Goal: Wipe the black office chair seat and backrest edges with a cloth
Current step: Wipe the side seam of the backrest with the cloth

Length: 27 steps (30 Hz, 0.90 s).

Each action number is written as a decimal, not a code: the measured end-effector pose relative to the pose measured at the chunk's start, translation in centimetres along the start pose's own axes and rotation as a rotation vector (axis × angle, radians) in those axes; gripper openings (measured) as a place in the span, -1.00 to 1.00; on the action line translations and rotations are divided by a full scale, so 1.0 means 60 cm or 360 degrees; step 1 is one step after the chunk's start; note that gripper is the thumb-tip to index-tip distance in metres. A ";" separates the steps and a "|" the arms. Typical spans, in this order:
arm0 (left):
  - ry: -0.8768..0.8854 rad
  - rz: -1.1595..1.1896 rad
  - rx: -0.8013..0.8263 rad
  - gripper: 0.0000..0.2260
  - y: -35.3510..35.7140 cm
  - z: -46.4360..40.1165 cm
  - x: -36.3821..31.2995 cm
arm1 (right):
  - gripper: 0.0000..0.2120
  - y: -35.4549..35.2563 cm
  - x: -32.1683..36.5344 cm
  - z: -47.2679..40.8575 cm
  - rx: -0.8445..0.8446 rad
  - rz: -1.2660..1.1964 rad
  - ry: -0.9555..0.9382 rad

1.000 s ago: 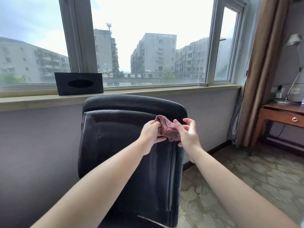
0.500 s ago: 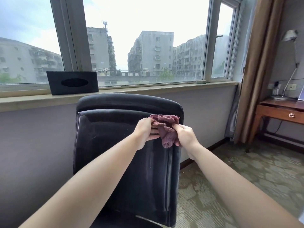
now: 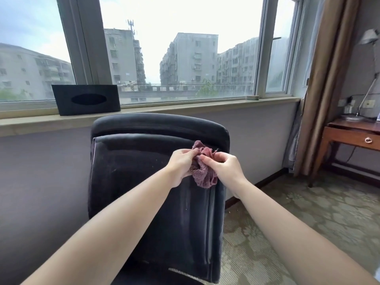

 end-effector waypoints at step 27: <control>0.0584 -0.1097 -0.0687 -0.85 -0.051 -0.065 -0.070 | -0.73 0.030 0.013 -0.041 -0.0727 0.1335 -0.1221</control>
Point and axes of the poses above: each hand's wrist, its own z-axis away from the middle knuckle, its own y-axis out of the palm, x = y × z, the point moved 5 cm from there along -z, towards the middle knuckle, and after that the axes turned 7 degrees about -z, right-handed, at the moved point
